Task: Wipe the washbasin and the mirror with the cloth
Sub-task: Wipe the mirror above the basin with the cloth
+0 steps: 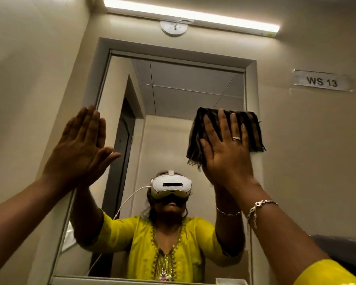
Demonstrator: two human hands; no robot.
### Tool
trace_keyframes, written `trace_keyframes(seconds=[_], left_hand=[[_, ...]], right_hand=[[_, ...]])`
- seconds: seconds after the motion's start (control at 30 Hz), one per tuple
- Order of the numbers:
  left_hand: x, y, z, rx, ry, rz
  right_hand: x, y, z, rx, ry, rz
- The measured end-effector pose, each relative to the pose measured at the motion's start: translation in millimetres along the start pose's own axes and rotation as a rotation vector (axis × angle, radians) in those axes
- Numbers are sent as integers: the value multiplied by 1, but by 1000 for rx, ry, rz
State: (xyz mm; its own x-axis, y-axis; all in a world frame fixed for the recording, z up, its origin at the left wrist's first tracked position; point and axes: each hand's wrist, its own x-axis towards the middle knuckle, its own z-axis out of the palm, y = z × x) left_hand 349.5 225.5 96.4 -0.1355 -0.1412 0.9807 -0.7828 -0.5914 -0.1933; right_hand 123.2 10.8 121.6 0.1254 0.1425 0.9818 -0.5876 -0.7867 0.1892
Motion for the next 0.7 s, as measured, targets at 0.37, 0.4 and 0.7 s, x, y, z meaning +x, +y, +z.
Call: trace_keyframes(seconds=[0.37, 0.4, 0.7], left_hand=[[-14, 4, -1, -84, 57, -23], [-14, 5, -2, -100, 70, -28], [-14, 1, 0, -61, 101, 5]], right_hand=[[-19, 2, 3, -73, 82, 169], [-21, -3, 6, -80, 89, 185], [-23, -68, 18, -50, 99, 199]])
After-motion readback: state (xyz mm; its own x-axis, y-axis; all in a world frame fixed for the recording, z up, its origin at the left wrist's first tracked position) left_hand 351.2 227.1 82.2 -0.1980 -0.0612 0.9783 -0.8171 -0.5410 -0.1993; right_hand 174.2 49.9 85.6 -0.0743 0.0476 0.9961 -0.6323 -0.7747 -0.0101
